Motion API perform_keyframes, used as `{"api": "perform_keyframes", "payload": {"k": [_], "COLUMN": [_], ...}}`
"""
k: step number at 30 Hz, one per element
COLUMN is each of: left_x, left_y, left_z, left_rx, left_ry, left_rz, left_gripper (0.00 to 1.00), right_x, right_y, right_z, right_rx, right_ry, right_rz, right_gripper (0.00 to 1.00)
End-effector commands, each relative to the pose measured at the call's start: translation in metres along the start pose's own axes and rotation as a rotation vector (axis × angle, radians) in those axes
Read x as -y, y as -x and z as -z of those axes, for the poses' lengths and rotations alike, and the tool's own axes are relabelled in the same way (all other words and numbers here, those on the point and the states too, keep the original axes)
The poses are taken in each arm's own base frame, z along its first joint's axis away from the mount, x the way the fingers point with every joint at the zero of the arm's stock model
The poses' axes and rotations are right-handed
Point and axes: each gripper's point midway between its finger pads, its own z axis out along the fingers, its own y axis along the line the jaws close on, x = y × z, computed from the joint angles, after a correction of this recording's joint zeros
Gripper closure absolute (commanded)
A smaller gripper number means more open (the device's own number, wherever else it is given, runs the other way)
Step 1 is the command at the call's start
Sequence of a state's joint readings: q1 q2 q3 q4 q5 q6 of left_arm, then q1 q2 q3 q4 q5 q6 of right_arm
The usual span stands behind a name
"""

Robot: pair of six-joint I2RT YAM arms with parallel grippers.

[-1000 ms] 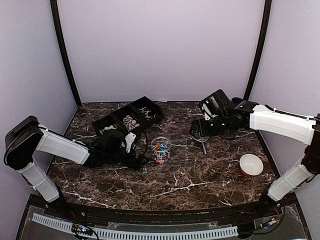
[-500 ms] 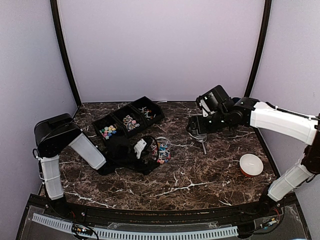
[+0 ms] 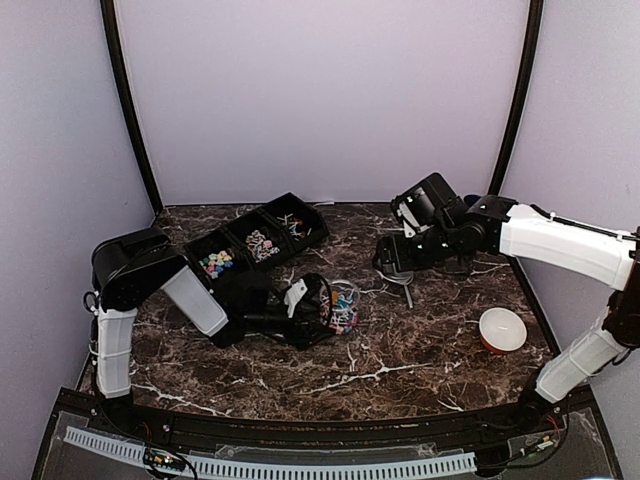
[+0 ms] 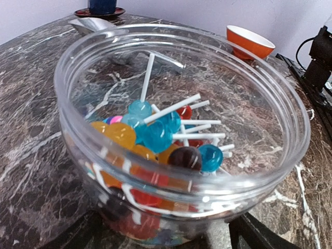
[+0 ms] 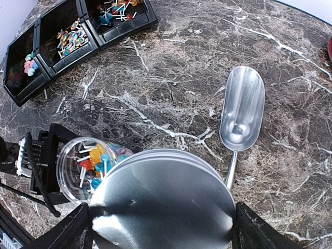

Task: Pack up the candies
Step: Place the bottle lid on the packing bottle.

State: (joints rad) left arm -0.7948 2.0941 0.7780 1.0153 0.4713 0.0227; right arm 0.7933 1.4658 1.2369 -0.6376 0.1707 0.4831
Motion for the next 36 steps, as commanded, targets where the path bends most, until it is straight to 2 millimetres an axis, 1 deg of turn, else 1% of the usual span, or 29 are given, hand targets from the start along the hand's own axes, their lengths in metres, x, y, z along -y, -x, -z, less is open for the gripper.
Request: {"api": "perform_keyframes", "payload": {"k": [1,3,8,11,13,15,18,20,24,28,32,36], "left_x": [0.025,0.035,0.053,0.061,0.061,0.059,0.051,0.045,0.041,0.045,0.046,0.048], "left_y": [0.02,0.022,0.012,0.012,0.014,0.012,0.008,0.007,0.001,-0.006,-0.008,-0.009], "left_z": [-0.008,-0.012,-0.031,-0.028,-0.026,-0.029,-0.032,-0.033,-0.028,-0.024,-0.022,-0.023], "left_rx": [0.059,0.071,0.077,0.148,0.19,0.184,0.175,0.176,0.184,0.179,0.182,0.179], "left_ry": [-0.145,-0.178,-0.216,-0.239,-0.234,-0.225,-0.178,-0.142,-0.109,-0.123,-0.125,-0.136], "left_rz": [-0.039,-0.058,-0.086,-0.101,-0.091,-0.086,-0.077,-0.074,-0.078,-0.091,-0.094,-0.085], "left_gripper": [0.14,0.14,0.11,0.1,0.07,0.06,0.04,0.01,0.01,0.01,0.01,0.01], "right_x": [-0.011,-0.013,-0.018,-0.026,-0.03,-0.037,-0.042,-0.047,-0.057,-0.063,-0.066,-0.066], "right_y": [-0.001,-0.008,-0.024,-0.03,-0.036,-0.043,-0.053,-0.057,-0.058,-0.061,-0.061,-0.063], "right_z": [0.003,0.0,-0.004,-0.002,0.0,0.0,-0.004,-0.007,-0.013,-0.029,-0.037,-0.039], "right_rx": [-0.003,-0.03,-0.088,-0.111,-0.136,-0.154,-0.185,-0.198,-0.209,-0.236,-0.245,-0.25], "right_ry": [0.033,0.036,0.05,0.069,0.07,0.074,0.075,0.077,0.096,0.091,0.087,0.082], "right_rz": [0.032,0.065,0.126,0.161,0.194,0.232,0.265,0.276,0.292,0.299,0.3,0.302], "right_gripper": [0.14,0.14,0.14,0.14,0.14,0.13,0.13,0.13,0.12,0.12,0.12,0.11]}}
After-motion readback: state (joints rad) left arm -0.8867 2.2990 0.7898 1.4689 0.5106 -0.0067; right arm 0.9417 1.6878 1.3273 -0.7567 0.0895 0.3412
